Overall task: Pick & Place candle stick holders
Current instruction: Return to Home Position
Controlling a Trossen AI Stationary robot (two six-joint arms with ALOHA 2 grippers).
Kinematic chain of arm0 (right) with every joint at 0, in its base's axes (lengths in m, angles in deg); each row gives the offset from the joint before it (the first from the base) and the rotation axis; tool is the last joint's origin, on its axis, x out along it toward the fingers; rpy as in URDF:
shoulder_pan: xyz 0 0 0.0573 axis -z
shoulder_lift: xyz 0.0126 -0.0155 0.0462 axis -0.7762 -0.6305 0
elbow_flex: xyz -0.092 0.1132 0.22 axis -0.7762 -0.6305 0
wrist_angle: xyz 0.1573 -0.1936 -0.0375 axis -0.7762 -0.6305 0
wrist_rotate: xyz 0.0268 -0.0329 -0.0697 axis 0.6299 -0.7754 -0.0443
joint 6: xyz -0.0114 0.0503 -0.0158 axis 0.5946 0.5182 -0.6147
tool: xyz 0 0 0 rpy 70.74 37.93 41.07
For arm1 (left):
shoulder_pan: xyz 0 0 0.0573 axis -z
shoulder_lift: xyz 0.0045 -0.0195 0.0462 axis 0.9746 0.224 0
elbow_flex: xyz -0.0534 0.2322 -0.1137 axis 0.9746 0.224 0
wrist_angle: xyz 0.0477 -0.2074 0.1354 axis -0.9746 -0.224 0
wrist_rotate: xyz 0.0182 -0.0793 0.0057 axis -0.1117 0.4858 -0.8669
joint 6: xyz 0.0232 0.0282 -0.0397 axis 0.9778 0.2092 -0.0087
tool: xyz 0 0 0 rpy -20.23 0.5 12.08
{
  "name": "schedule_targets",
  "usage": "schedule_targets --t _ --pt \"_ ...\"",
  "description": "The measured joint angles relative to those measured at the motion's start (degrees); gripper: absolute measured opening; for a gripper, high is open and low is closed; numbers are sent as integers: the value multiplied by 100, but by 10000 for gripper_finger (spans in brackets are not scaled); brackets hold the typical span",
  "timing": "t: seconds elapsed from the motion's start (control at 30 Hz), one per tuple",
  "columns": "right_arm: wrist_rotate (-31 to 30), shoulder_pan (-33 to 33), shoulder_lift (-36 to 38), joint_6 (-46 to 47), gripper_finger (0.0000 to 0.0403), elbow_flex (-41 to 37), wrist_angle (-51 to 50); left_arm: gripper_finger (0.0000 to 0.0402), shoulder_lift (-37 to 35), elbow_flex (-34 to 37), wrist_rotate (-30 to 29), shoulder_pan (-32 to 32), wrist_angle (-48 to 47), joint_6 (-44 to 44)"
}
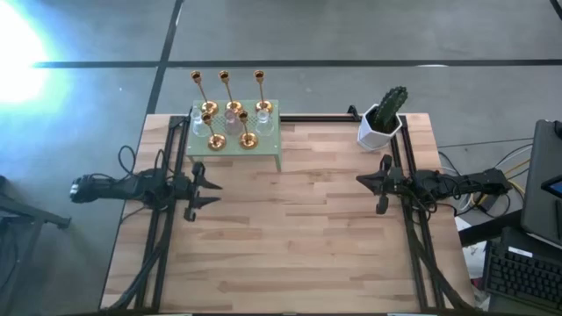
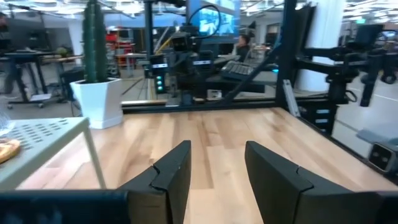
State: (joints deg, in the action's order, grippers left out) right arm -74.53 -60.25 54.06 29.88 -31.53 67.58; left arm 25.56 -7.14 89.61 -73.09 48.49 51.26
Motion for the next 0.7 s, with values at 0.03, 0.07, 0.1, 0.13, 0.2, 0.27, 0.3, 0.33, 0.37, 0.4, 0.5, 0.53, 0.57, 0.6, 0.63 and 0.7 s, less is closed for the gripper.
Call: schedule_targets --t 0.03,0.07,0.1,0.13,0.2,0.27,0.3,0.33,0.37,0.4,0.5,0.53,0.57,0.6,0.63,0.7 --pt "0 -2 0 -1 8 0 0 156 0 1 23 -75 4 0" --pt "0 0 0 -5 8 0 0 156 0 1 24 -108 6 12" --pt "0 -1 0 -5 8 0 0 156 0 1 20 -111 16 26" --pt "0 0 0 -4 8 0 0 156 0 1 12 -111 40 26" --pt "0 -2 0 0 8 0 0 156 2 1 9 -111 67 26" --pt "0 0 0 -7 8 0 0 156 15 1 7 -111 73 26" --pt "0 0 0 -6 8 0 0 156 17 -2 10 -111 75 26" --pt "0 -1 0 -3 8 0 0 156 17 -7 10 -111 77 26" --pt "0 0 0 2 8 0 0 156 17 -10 10 -111 82 28" --pt "0 -2 0 0 8 0 0 156 17 -15 10 -111 82 28" --pt "0 -2 0 -3 8 0 0 156 17 -26 12 -111 79 28" --pt "0 -1 0 0 8 0 0 156 17 -27 10 -111 80 28" --pt "0 -1 0 0 8 0 0 156 17 -29 12 -111 80 28" --pt "0 0 0 -5 8 0 0 156 17 -29 12 -111 80 28" --pt "0 0 0 -6 8 0 0 156 17 -29 12 -111 82 28" --pt "0 0 0 0 8 0 0 156 17 -27 12 -111 91 29"
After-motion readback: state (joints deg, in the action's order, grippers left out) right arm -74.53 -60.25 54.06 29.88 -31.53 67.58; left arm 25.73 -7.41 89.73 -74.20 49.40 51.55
